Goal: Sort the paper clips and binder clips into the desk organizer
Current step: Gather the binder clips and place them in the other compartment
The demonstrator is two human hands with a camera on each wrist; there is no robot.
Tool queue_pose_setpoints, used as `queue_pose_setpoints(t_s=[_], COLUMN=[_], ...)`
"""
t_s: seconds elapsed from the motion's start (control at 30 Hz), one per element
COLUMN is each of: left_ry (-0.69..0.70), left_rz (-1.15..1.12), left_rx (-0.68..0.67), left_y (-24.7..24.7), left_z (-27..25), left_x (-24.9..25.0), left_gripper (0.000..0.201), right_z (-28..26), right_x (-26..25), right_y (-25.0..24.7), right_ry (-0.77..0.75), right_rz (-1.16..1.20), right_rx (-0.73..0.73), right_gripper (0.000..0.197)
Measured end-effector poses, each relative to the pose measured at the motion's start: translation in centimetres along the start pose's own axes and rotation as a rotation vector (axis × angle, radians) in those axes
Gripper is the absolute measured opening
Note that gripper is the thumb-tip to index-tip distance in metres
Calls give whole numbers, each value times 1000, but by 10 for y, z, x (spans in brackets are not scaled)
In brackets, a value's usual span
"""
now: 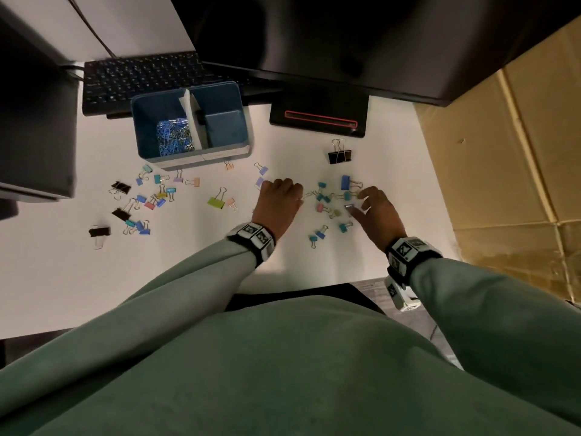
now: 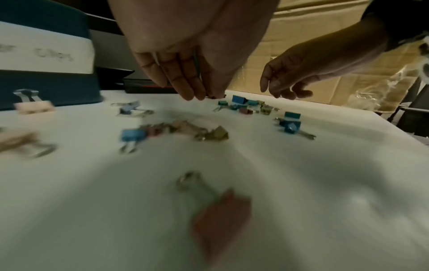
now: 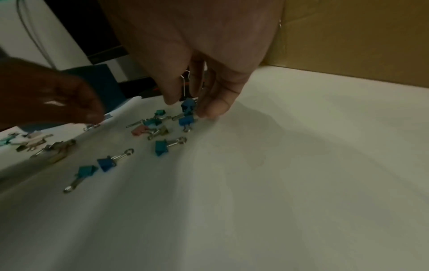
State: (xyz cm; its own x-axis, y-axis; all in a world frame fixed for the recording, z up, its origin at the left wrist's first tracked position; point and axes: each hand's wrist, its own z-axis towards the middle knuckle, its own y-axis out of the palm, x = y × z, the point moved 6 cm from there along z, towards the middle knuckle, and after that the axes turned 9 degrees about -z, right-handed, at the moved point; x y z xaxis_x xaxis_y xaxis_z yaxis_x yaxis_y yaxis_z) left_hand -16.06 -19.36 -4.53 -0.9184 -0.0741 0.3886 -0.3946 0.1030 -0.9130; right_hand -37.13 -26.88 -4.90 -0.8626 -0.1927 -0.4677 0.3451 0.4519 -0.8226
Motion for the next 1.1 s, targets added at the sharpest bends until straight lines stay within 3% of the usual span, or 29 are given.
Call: queue_pose_setpoints(t_s=[0.1, 0.23, 0.3, 0.37, 0.43, 0.5, 0.57, 0.7, 0.77, 0.87, 0.93, 1.0, 1.07, 1.1], left_ry=[-54, -127, -146, -149, -123, -105, -115, -181, -301, -475, -599, -681, -666, -605], left_rz=[-30, -62, -66, -47, -8, 9, -29, -267, -387, -349, -268, -205, -176, -170], left_rx=[-51, -42, -45, -76, -88, -101, -109, 214, 422, 682, 676, 536, 460, 485], left_y=[8, 23, 26, 27, 21, 13, 4, -60, -108, -164, -175, -170, -164, -161], left_z=[18, 25, 24, 21, 11, -1, -14, -38, -51, -63, -60, -50, -43, -42], left_x=[13, 13, 9, 1, -7, -17, -26, -54, -86, -152, -196, -222, -216, -203], left_gripper=[23, 22, 18, 19, 20, 20, 17, 9, 8, 13, 15, 18, 19, 18], right_z=[-11, -18, -15, -9, 2, 16, 28, 39, 40, 39, 38, 38, 36, 34], right_x=[5, -19, -37, -42, -31, -13, -9, -36, -51, -66, -72, -76, -75, -73], right_y=[16, 38, 38, 22, 2, -5, 0, 20, 28, 37, 41, 42, 38, 35], right_ry=[-14, -77, -127, -110, -2, 144, 161, -1, -24, -52, -59, -62, -62, -66], right_rz=[-154, -139, -126, -129, -83, -10, 11, -71, -74, -89, -86, -45, 1, 0], right_rx=[-167, -243, -201, -23, 146, 125, 17, -113, -130, -133, -144, -173, -195, -208], right_gripper=[42, 31, 23, 20, 26, 40, 53, 51, 43, 34, 33, 32, 37, 47])
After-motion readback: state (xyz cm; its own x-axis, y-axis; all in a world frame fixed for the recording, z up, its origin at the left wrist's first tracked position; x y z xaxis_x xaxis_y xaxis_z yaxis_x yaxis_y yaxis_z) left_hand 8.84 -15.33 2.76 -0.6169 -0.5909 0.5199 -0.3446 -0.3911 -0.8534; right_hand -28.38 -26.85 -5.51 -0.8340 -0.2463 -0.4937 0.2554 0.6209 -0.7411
